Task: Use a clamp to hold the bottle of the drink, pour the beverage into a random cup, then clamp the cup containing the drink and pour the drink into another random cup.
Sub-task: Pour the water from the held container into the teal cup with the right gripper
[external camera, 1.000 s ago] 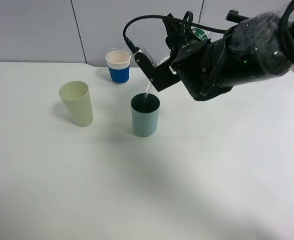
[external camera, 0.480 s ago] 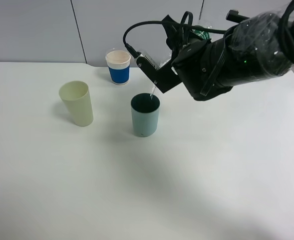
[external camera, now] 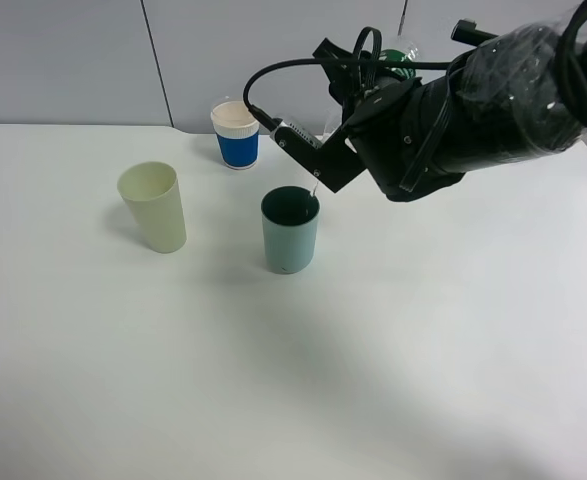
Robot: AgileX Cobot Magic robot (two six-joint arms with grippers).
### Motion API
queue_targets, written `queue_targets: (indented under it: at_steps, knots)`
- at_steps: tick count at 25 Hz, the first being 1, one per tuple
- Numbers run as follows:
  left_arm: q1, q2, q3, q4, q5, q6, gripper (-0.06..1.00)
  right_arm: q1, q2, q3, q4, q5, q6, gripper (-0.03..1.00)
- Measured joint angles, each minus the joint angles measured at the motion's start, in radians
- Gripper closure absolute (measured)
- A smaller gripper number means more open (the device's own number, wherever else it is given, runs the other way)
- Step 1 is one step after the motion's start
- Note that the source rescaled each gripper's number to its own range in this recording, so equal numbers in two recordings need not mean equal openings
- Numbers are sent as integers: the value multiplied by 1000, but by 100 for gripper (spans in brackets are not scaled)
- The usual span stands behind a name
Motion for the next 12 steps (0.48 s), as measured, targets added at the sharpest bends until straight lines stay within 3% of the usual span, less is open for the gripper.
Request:
queue_targets:
  at_steps: [3, 5, 12]
  knots:
    - [0, 0, 0, 0, 0, 0, -6, 0, 0, 0, 0, -25, 37, 95]
    - [0, 0, 0, 0, 0, 0, -6, 0, 0, 0, 0, -50, 121, 95]
    - [0, 0, 0, 0, 0, 0, -6, 0, 0, -1, -1, -102, 676, 95]
